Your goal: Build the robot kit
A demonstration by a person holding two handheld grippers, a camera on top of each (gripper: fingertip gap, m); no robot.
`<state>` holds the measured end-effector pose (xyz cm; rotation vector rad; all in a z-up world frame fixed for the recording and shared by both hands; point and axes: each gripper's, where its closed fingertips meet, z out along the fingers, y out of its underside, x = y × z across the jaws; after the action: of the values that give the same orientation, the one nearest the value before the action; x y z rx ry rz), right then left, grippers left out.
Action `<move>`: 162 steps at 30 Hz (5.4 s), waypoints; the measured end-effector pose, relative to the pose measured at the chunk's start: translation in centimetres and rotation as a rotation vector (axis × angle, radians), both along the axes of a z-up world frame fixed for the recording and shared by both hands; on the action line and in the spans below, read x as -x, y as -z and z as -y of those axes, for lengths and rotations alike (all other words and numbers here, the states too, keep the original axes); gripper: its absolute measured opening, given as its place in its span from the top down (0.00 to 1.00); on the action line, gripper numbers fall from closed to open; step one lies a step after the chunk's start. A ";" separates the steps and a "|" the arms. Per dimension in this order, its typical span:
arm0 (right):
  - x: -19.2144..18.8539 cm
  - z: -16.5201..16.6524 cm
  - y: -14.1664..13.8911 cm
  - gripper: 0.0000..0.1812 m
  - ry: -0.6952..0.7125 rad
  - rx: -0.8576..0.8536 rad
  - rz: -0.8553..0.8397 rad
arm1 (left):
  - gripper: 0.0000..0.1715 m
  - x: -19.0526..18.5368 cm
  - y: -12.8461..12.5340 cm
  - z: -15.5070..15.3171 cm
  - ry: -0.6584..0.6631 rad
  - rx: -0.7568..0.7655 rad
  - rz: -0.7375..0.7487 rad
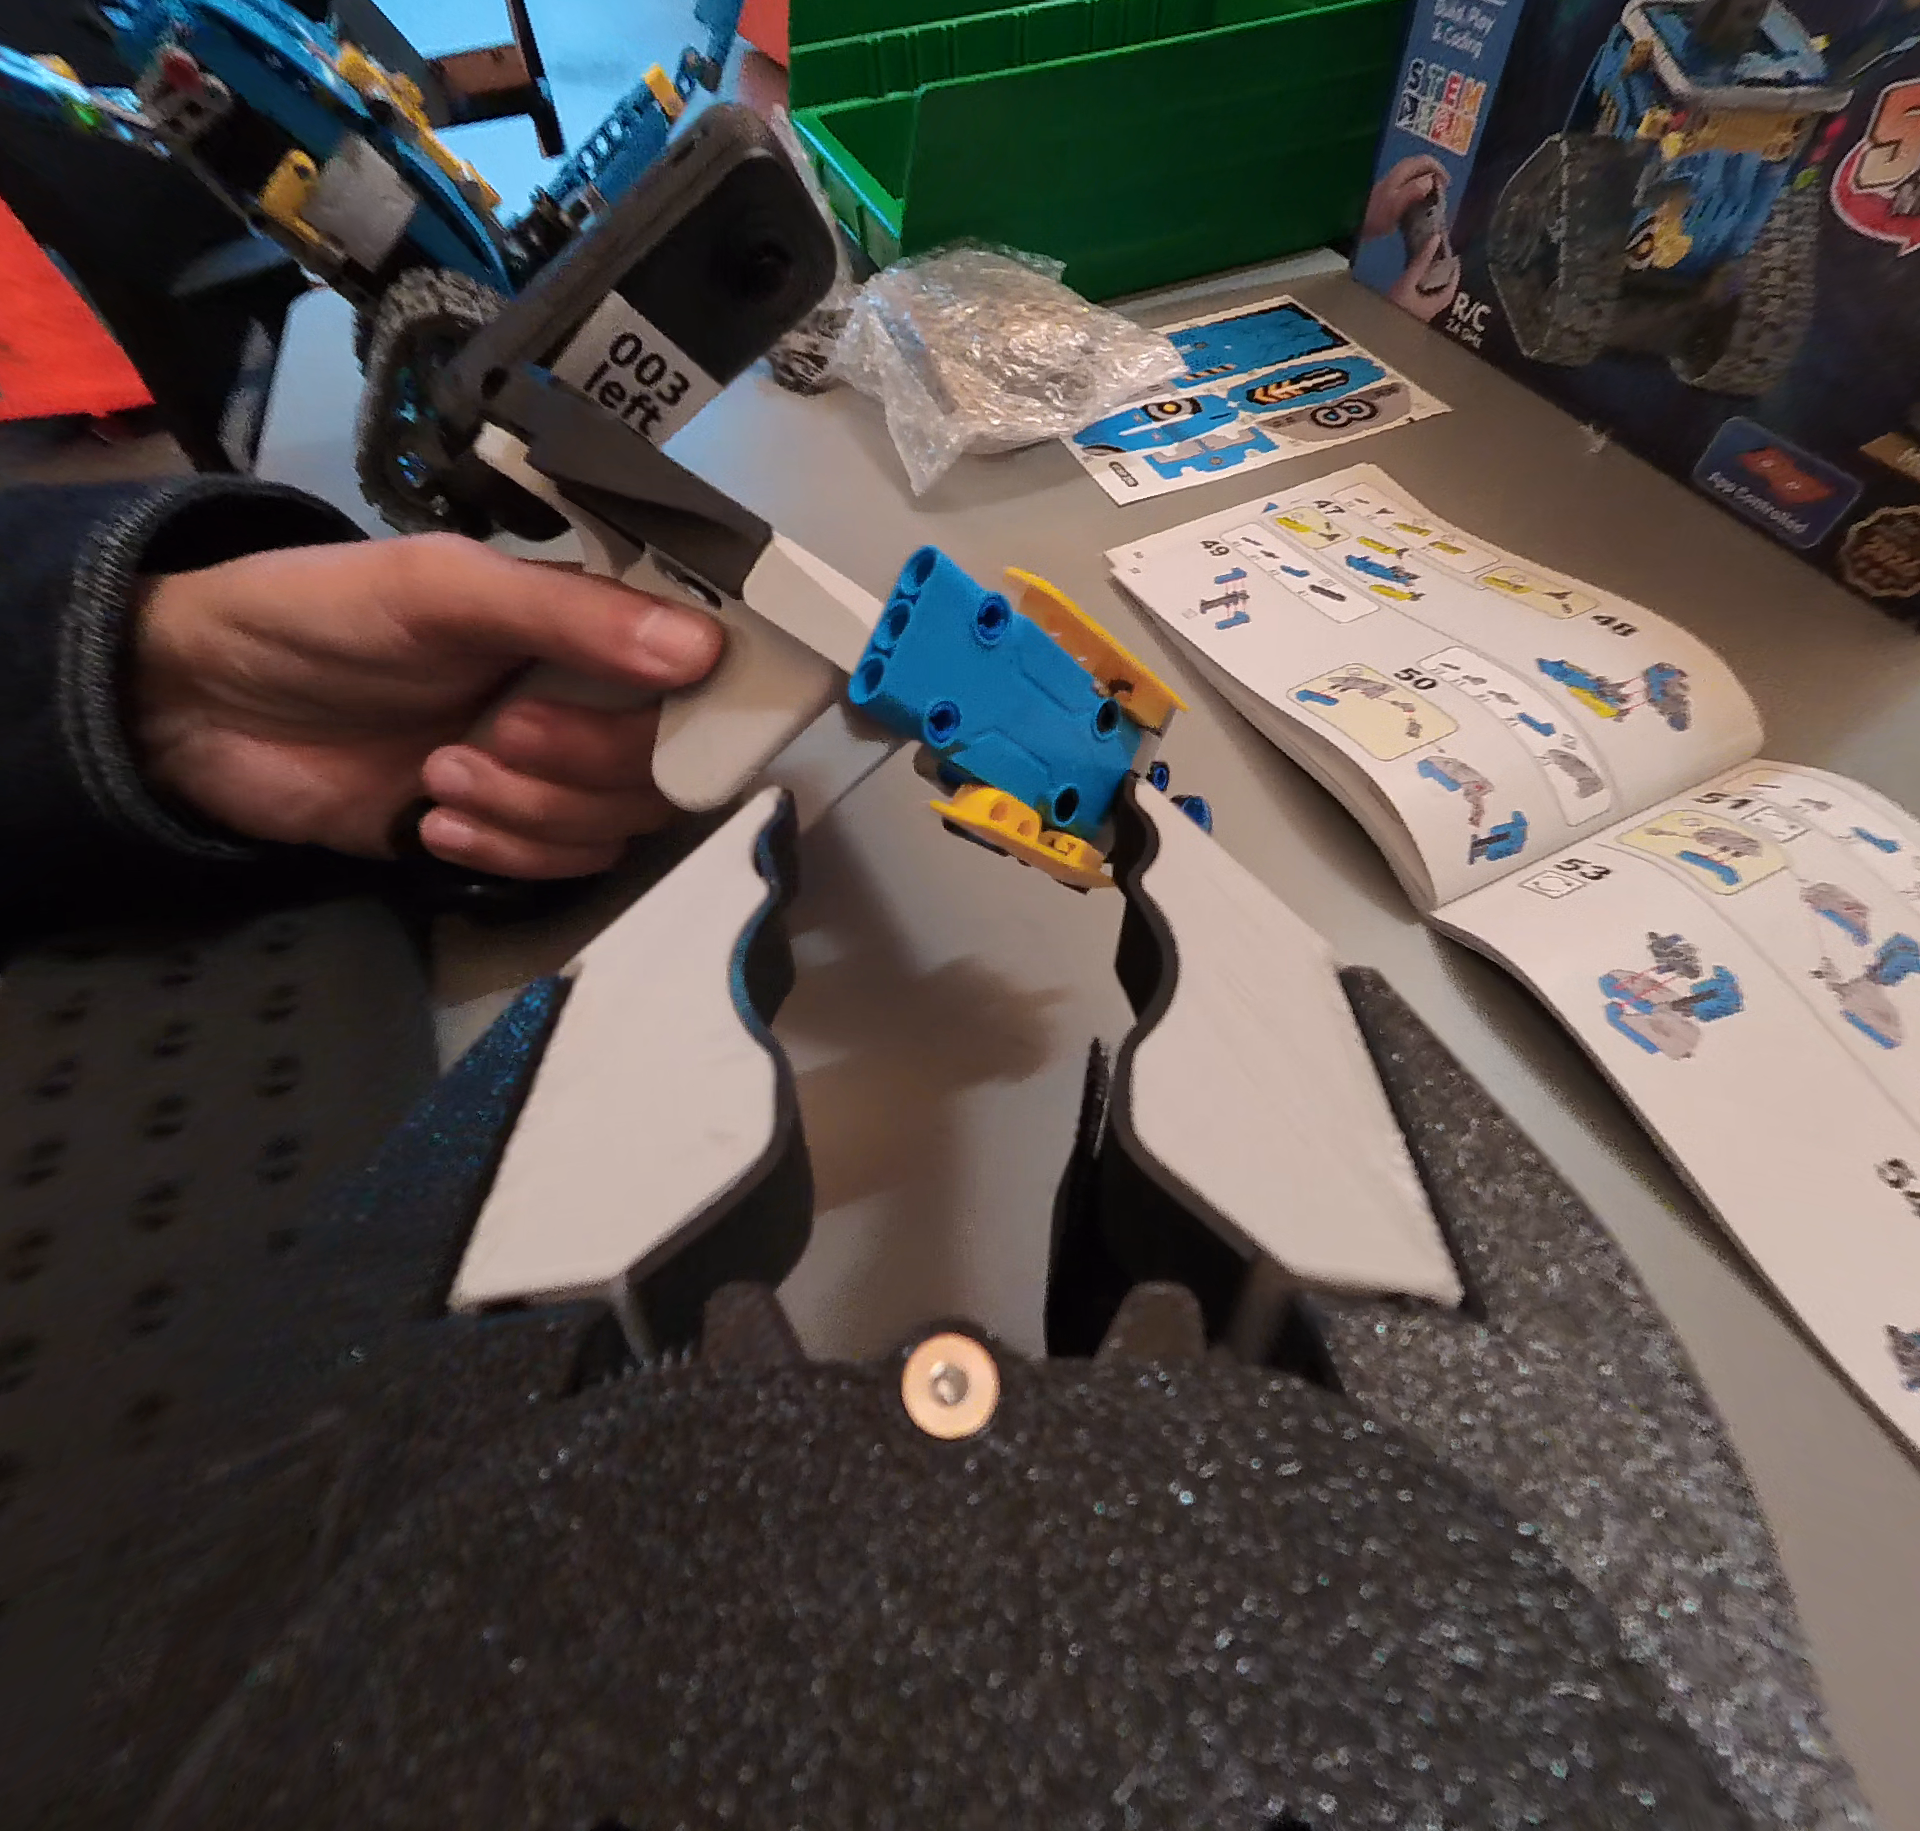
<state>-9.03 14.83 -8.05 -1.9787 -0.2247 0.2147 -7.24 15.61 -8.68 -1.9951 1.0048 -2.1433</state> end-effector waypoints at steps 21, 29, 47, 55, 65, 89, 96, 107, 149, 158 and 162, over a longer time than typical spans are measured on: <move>-2.7 0.2 -0.4 0.81 0.179 -0.043 0.312 | 0.92 -0.9 -0.7 0.9 -0.057 0.108 0.021; -2.6 0.4 0.0 0.77 0.181 -0.017 0.332 | 0.92 -1.0 -1.0 1.4 -0.097 -0.036 0.020; -3.8 1.9 0.4 0.87 0.090 0.077 -0.368 | 0.92 -0.9 0.5 1.1 -0.102 -0.312 -0.056; -6.8 5.7 5.4 0.90 0.201 0.366 -0.075 | 0.92 -0.8 1.9 1.4 -0.061 -0.363 -0.122; -5.8 7.8 7.7 0.89 0.246 0.507 -0.036 | 0.91 -0.7 2.0 2.1 -0.030 -0.381 -0.125; -3.2 2.7 -2.8 0.92 0.352 -0.044 0.055 | 0.92 -0.5 -1.4 2.8 -0.016 -0.138 0.064; -3.4 2.2 -2.0 0.92 0.379 -0.019 0.098 | 0.92 -0.6 -0.8 2.7 -0.034 -0.194 0.032; -1.9 1.9 -2.3 0.84 0.266 -0.069 -0.071 | 0.92 -0.5 -0.6 2.3 -0.053 -0.208 0.017; -3.0 2.3 -2.8 0.91 0.395 -0.128 -0.002 | 0.92 -0.7 -1.7 2.9 -0.104 -0.247 0.064; -2.9 2.0 -2.7 0.91 0.413 -0.122 0.042 | 0.92 -0.8 -1.6 2.6 -0.161 -0.086 0.075; -3.1 1.6 -2.4 0.90 0.363 -0.107 -0.111 | 0.92 -0.8 -1.4 2.4 -0.157 -0.144 0.062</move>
<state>-5.95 13.24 -5.64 -1.8571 0.1916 0.0747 -6.45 13.24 -7.27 -1.8642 0.9310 -1.9791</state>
